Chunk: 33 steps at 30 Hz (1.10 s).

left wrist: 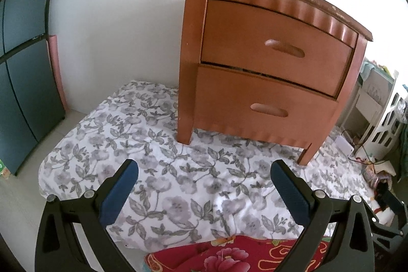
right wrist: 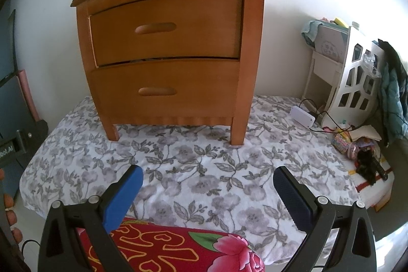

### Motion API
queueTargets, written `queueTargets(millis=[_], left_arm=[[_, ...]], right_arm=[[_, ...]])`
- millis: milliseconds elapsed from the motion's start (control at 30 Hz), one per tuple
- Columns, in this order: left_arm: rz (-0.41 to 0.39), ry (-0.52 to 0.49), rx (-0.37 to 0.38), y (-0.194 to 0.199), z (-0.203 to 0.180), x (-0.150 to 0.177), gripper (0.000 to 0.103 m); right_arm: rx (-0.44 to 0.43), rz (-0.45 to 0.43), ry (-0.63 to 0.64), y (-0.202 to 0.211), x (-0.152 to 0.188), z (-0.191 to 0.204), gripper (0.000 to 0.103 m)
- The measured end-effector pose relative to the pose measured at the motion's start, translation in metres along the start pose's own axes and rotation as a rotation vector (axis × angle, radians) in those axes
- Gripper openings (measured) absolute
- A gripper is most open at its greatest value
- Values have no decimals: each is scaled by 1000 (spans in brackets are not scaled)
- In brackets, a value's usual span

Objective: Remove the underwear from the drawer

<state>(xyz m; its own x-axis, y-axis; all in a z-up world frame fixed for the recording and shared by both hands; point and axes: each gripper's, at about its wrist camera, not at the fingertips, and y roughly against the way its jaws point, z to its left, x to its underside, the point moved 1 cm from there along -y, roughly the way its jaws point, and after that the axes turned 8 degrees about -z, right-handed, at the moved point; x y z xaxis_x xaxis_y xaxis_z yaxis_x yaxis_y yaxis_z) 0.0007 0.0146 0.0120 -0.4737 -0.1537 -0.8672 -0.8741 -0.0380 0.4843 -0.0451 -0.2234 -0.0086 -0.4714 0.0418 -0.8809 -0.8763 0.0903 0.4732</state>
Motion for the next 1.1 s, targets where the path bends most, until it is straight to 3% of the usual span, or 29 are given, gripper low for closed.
queueTargets(millis=[567, 1100], left_arm=[[-46, 7, 53, 7, -1, -2, 103], [-42, 4, 78, 9, -2, -3, 103]], right_arm=[[1, -11, -11, 3, -2, -3, 103], [-12, -6, -4, 4, -3, 1, 103]])
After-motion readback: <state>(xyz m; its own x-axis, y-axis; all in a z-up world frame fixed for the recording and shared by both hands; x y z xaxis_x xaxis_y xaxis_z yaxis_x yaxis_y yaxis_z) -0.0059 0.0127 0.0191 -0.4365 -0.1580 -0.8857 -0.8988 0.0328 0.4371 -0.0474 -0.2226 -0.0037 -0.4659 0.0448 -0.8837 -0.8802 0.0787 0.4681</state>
